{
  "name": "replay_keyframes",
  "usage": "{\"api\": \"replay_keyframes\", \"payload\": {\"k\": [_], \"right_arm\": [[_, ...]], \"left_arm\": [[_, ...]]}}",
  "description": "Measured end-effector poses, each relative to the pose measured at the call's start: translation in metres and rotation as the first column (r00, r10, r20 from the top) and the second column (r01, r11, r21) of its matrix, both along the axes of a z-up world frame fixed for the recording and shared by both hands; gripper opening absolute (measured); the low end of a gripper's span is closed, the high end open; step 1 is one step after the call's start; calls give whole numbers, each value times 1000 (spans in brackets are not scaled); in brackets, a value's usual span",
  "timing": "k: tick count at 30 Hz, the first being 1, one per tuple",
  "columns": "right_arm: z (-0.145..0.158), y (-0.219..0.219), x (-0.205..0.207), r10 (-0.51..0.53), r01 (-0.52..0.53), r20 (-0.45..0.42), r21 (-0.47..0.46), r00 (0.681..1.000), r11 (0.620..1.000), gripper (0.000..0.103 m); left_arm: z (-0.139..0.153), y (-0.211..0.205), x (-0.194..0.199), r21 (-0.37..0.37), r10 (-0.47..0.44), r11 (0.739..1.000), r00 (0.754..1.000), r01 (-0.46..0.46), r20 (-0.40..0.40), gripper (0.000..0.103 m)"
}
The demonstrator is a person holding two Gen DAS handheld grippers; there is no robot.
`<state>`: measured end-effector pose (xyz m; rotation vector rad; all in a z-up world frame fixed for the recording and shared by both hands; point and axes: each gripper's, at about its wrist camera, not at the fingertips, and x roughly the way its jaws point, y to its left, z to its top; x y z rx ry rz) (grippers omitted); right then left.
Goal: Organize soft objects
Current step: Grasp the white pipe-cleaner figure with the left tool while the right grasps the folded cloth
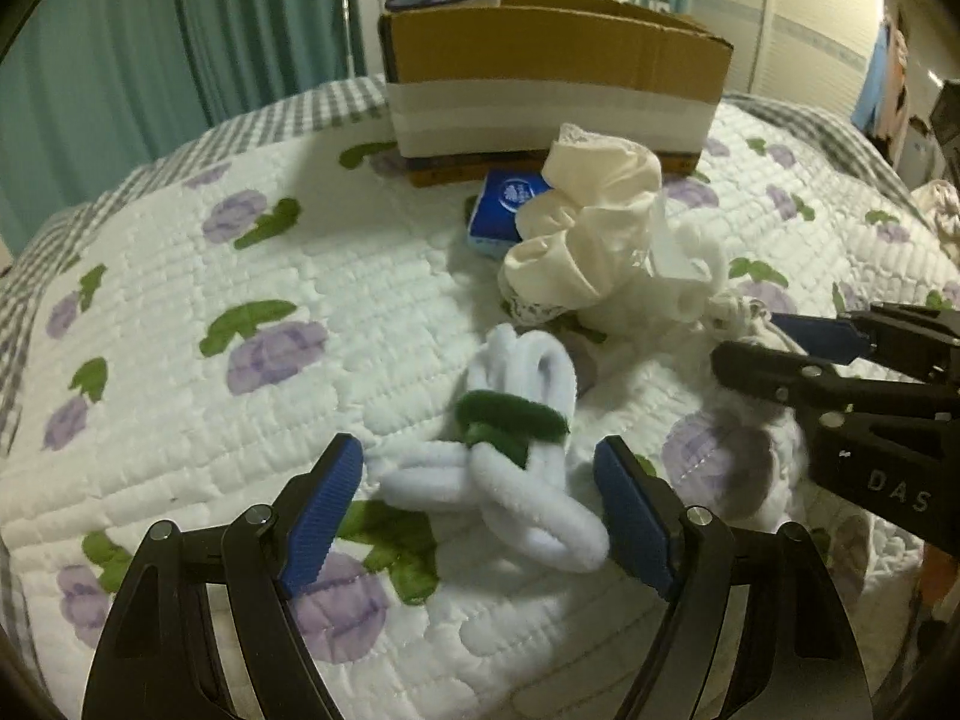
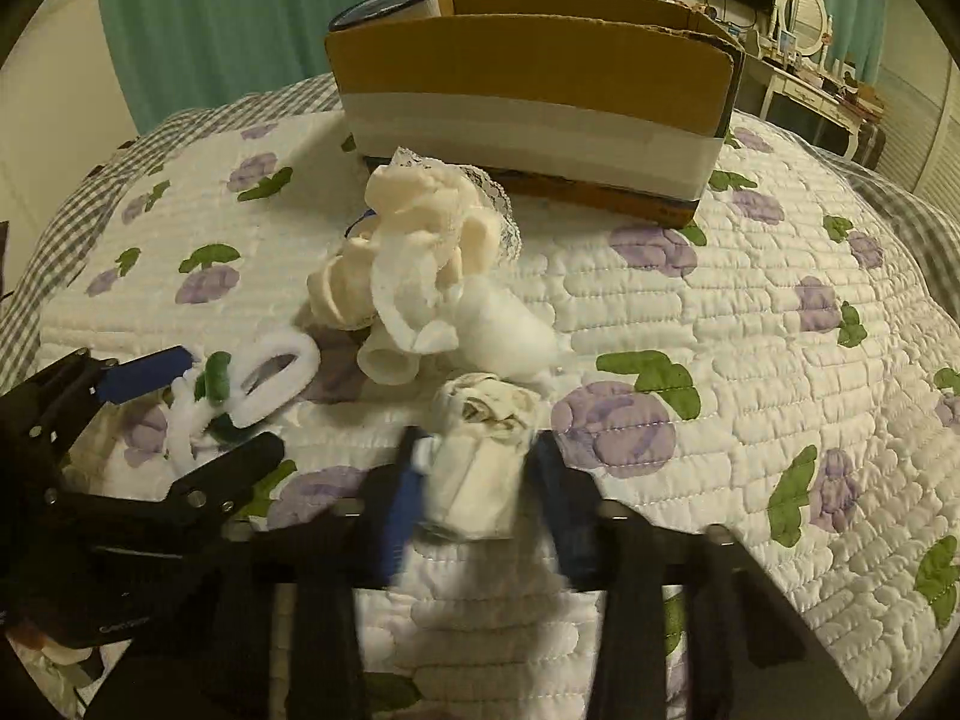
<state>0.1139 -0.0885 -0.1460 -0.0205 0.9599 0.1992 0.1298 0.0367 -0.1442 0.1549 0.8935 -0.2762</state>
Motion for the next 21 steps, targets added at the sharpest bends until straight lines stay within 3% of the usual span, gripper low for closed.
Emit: {"api": "replay_keyframes", "payload": {"k": [3,7,13,21], "right_arm": [[3,-2,0,-3,2,9,12,1000,1000,32],[5,-5,-2,-9,9,16,27,1000,1000,32],[19,-9,-14,5,-9,64,64,998,998,32],[48,-18,-37,7,-22,136,105,991,994,32]], "left_arm": [[-3,0,7,-10,-8,1000,1000,8,-3,78],[-4,0,10,7,-22,1000,1000,22,5,48],[5,8,1,-27,-7,1000,1000,7,24,45],[42,4,-29,-41,-18,999,994,23,109,45]]}}
